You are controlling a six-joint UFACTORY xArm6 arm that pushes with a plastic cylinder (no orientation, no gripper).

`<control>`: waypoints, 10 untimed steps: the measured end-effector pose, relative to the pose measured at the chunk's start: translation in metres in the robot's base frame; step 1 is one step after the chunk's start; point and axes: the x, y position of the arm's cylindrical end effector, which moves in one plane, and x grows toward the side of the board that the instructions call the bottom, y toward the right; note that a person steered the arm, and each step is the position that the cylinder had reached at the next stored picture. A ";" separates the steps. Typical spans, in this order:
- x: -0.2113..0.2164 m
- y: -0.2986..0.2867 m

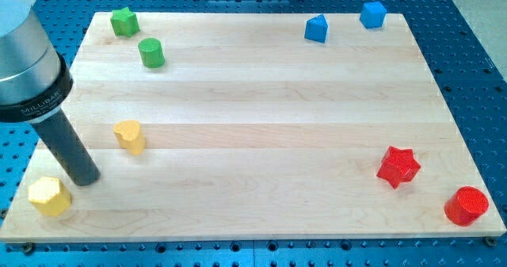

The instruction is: Place yellow blocks and blue blocks in a diagonal line

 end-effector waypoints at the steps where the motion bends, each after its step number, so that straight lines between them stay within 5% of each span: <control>1: 0.001 0.000; 6: -0.031 -0.001; 8: -0.090 0.078; 10: -0.088 0.130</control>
